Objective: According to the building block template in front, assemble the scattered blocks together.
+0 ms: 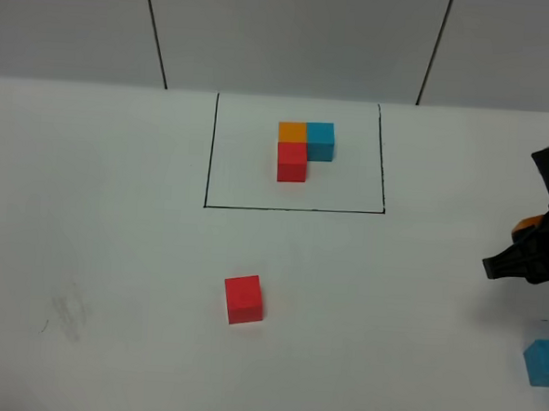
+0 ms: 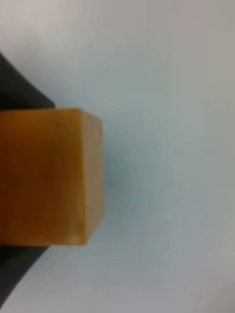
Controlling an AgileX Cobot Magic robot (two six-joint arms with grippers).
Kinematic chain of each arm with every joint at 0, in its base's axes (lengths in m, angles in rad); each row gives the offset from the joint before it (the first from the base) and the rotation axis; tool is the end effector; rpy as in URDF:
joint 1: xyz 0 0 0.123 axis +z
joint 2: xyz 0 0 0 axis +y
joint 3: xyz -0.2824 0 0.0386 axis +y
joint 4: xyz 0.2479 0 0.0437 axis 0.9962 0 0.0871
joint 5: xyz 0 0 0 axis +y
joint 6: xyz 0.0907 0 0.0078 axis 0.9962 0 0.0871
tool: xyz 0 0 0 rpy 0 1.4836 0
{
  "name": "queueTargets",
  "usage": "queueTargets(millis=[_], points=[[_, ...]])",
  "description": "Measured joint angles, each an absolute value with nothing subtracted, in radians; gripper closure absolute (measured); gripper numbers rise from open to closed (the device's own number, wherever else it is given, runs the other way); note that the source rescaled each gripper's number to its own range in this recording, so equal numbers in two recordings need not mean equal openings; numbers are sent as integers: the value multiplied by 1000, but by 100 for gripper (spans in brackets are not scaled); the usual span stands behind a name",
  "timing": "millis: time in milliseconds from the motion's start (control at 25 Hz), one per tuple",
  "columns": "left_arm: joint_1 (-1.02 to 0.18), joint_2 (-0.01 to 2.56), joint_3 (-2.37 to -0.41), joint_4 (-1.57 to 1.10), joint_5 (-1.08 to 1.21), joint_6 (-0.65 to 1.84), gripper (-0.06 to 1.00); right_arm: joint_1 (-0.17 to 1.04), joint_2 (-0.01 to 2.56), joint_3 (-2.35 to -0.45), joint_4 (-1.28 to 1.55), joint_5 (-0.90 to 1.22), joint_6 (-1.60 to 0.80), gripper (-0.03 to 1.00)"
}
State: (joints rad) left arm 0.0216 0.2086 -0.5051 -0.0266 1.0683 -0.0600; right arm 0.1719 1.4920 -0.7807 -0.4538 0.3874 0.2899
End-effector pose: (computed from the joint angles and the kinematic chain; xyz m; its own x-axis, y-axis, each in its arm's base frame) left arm 0.0265 -0.0016 0.2758 -0.6302 -0.0864 -0.7716 -0.0495 0.9962 -0.0711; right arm 0.2812 0.0335 0.2044 -0.7982 -0.2726 -0.5373 -0.1857 0.9597 -0.2110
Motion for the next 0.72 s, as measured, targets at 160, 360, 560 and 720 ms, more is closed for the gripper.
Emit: queueTargets(millis=[160,360,560,720], points=[[22,209,-505,-27,1068,-60,94,222,1377,-802,-365,448,184,37],[22,209,-505,-27,1068,-60,94,275,1308,-869,-213,572,-20,37],[22,209,-505,-27,1068,-60,94,334,1302,-951,-124,683,-204,37],[22,209,-505,-27,1068,-60,94,391,1299,-988,-91,698,-357,37]])
